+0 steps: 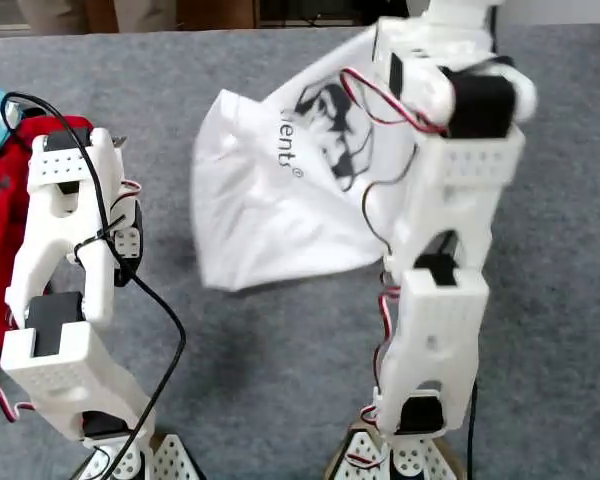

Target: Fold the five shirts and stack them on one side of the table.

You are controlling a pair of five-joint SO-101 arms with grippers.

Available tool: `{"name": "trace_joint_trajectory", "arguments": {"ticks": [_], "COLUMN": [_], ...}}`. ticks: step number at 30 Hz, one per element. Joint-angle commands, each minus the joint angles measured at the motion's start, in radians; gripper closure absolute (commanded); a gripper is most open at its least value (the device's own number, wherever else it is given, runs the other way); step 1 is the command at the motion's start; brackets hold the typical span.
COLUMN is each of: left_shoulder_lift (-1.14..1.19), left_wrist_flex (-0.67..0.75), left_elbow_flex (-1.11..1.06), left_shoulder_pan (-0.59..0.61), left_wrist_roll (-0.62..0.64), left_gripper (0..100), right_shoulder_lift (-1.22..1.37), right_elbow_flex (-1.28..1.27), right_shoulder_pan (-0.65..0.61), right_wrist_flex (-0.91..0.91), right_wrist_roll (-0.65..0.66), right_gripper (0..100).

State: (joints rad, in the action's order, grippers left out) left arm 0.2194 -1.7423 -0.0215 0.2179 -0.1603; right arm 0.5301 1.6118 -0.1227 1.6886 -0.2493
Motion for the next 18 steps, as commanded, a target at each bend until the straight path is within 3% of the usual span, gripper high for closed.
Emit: {"name": "trace_joint_trajectory", "arguments": {"ticks": [1, 6, 11, 18], "left_shoulder_lift": [-0.065, -0.171, -0.260, -0.159], "left_wrist_flex": [-0.017, -0.017, -0.017, 0.074], "left_elbow_flex": [0.029, 0.158, 0.310, 0.371], "left_shoulder_pan": [0.002, -0.008, -0.100, -0.206], "left_wrist_roll": [0.018, 0.164, 0.259, 0.338], "left_gripper": [98, 98, 98, 98], "right_shoulder_lift": [-0.208, -0.321, -0.364, -0.364], "right_elbow_flex": [0.041, 0.012, -0.044, -0.124], "right_shoulder_pan": [-0.079, -0.120, -0.119, -0.028], "right_wrist_flex": [-0.043, -0.029, 0.046, 0.081], "right_wrist_roll": [0.064, 0.077, 0.074, 0.074], "right_gripper": [99.3, 99.3, 99.3, 99.3]}}
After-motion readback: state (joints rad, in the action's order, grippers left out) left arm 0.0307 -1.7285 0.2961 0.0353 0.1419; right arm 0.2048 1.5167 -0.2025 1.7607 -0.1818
